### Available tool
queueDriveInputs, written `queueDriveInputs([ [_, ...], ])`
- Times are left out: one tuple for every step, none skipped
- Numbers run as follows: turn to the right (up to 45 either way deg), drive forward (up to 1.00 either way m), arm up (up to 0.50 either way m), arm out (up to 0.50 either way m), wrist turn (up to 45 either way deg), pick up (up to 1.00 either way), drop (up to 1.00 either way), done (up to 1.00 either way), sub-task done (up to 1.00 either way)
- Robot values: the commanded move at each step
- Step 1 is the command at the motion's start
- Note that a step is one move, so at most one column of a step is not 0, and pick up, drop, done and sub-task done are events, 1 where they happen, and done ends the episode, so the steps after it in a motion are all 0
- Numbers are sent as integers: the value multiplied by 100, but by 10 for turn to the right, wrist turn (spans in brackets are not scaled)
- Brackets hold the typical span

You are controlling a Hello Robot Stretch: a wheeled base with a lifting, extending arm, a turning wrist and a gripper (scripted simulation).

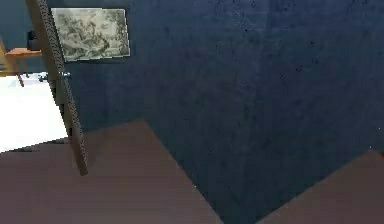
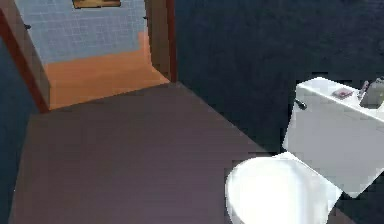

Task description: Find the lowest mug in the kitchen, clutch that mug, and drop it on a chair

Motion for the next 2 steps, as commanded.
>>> queueDriveInputs([
  [-300, 0, 0, 0, 0, 0, 0, 0, 0],
  [0, 5, 0, 0, 0, 0, 0, 0, 0],
])
